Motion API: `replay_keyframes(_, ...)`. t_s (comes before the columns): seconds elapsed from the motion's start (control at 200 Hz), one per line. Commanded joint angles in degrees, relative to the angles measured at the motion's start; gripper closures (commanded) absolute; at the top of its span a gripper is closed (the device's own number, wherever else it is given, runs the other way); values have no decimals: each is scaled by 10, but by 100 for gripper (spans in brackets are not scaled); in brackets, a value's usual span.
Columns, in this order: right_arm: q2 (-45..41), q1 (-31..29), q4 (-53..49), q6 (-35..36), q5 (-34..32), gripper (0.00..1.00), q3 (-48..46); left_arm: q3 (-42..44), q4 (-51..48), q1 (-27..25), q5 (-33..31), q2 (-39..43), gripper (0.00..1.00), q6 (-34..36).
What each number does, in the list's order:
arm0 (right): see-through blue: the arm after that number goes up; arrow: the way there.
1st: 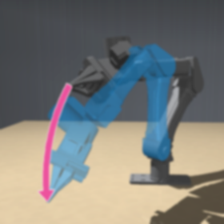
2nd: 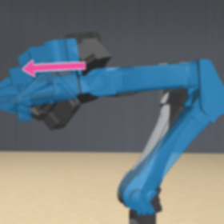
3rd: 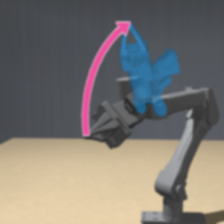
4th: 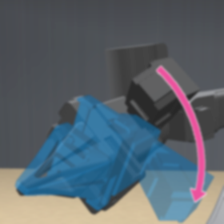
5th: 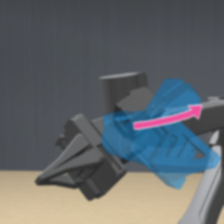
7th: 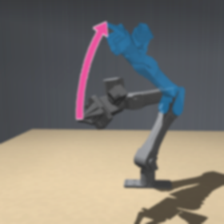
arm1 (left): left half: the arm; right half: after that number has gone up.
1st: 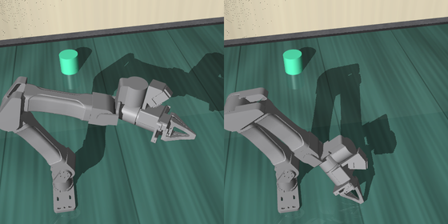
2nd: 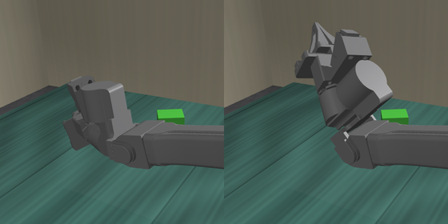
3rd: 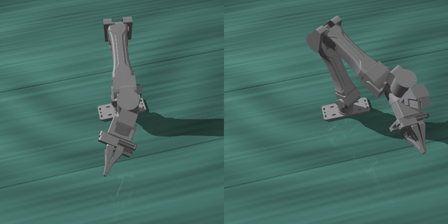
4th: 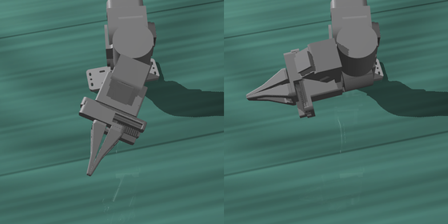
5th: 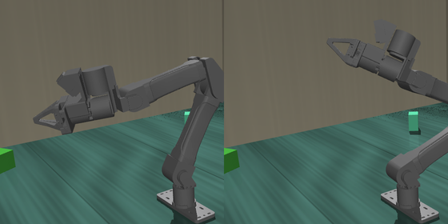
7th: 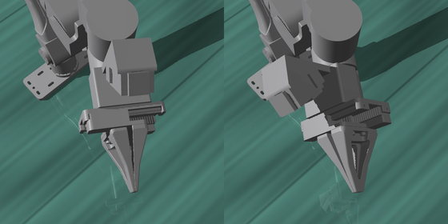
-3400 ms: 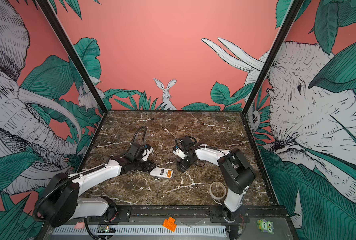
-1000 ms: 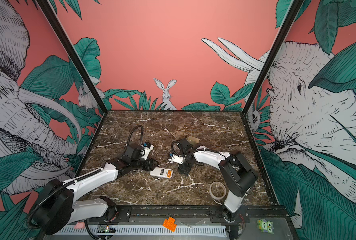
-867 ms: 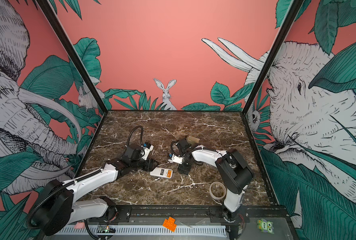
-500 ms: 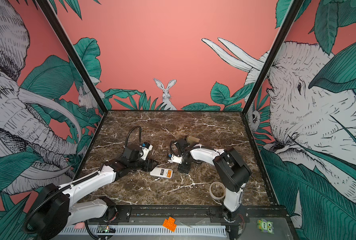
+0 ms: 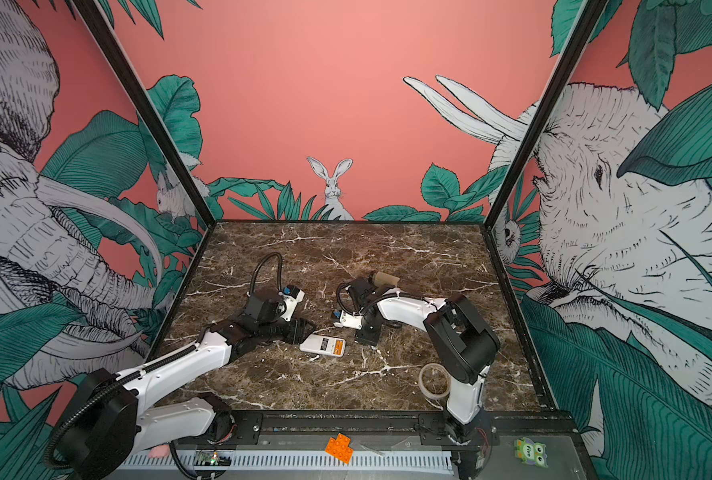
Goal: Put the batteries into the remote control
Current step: 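Lower the right gripper around the white battery cover and close it, then carry the held cover onto the remote's open compartment with the right gripper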
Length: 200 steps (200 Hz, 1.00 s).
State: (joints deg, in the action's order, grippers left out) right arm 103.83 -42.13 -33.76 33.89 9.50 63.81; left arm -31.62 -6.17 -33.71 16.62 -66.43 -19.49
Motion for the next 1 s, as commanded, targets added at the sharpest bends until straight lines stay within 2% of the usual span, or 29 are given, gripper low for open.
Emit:
replay_keyframes(0.0,21,-10,-25,11,-2,48,-5,11,-11,-2,-9,20,41,2)
replay_keyframes(0.235,4,-28,-19,6,-16,62,-8,12,-21,-2,-17,26,41,-3)
replay_keyframes(0.59,-70,-50,5,-56,-19,74,-38,17,-80,12,-58,61,42,-4)
replay_keyframes(0.81,-109,-69,0,-108,-19,75,-39,52,-77,31,-59,69,47,-29)
replay_keyframes(0.995,-87,-99,-30,-142,-36,75,1,72,-63,42,-53,71,50,-45)
